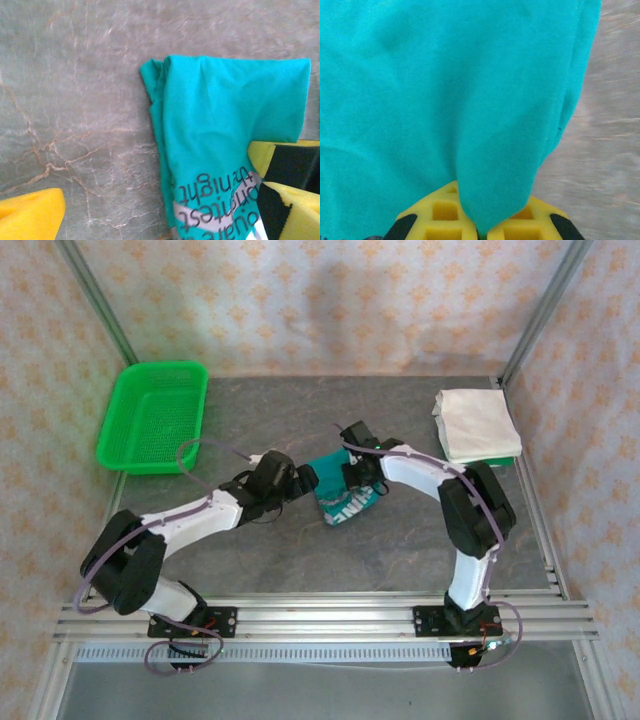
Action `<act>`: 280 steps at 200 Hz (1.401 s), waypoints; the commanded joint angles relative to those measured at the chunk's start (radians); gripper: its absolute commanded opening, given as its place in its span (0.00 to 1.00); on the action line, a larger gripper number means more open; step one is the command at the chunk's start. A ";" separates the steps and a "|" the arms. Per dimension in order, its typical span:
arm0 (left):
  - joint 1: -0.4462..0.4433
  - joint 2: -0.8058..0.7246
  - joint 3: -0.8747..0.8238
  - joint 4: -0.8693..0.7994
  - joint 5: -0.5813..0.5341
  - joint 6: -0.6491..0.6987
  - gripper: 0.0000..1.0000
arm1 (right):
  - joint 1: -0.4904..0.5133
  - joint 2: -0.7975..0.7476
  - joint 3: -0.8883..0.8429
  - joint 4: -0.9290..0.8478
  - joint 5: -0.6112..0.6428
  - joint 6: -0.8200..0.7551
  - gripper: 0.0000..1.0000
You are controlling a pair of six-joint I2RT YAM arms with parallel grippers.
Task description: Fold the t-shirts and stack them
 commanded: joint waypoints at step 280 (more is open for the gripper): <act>-0.195 0.100 0.133 0.332 0.073 0.747 1.00 | -0.655 0.134 0.750 -0.381 -0.026 -0.519 0.00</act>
